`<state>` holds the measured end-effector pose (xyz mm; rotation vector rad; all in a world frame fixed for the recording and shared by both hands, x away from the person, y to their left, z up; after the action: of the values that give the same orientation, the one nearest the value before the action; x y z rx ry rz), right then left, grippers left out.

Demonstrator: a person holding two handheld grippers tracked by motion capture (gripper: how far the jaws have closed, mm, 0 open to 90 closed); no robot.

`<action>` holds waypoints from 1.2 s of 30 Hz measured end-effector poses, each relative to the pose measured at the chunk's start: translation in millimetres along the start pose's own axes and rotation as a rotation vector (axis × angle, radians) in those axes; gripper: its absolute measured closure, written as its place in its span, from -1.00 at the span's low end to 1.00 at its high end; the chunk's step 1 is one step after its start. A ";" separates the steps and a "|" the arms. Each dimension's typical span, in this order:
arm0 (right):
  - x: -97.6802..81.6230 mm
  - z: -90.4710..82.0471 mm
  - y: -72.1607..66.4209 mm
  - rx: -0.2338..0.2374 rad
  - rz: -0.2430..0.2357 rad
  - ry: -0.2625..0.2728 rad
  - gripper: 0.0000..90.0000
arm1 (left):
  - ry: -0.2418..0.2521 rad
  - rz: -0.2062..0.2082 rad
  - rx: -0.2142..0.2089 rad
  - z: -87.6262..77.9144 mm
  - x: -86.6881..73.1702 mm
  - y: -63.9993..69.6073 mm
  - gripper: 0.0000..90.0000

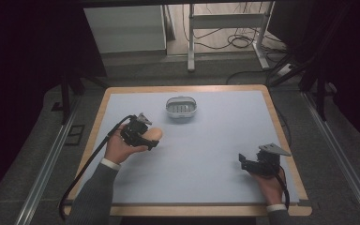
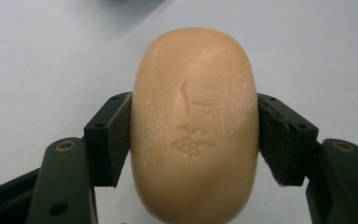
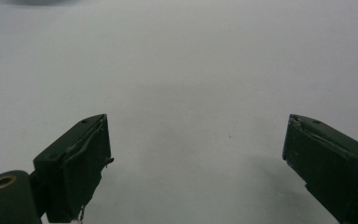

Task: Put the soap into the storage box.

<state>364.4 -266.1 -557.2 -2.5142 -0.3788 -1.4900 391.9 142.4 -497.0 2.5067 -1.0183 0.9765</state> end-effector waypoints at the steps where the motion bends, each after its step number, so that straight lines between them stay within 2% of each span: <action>1: 0.0 0.0 0.0 0.000 0.000 0.000 -0.83 | -0.001 0.000 0.001 0.4 0.7 -0.2 -0.27; 10: 0.0 0.0 0.0 0.001 -0.001 0.000 -0.83 | 0.001 0.001 0.005 3.7 5.9 -2.6 -0.27; 24: -0.1 -0.1 -0.1 0.000 -0.001 0.001 -0.83 | 0.008 0.016 0.007 8.1 24.6 -2.8 -0.27; 30: -0.1 0.0 0.0 0.001 0.000 -0.001 -0.83 | -0.002 0.033 0.034 12.4 32.8 -5.4 -0.27; 36: -0.1 0.2 0.2 -0.003 -0.001 -0.001 -0.83 | -0.004 0.030 0.015 18.1 39.2 -8.3 -0.27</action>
<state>364.5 -266.3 -557.4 -2.5172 -0.3786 -1.4906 427.1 119.7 -483.9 2.5134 -1.0568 0.9922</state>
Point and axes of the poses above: each handheld gripper's, and its own axes: z roughly forward along the jaws, x roughly out of its top, y roughly to its right, the point moved 5 cm from there along z, roughly forward along the jaws, and after that the axes turned 7 degrees about y, right-handed, at the moved point
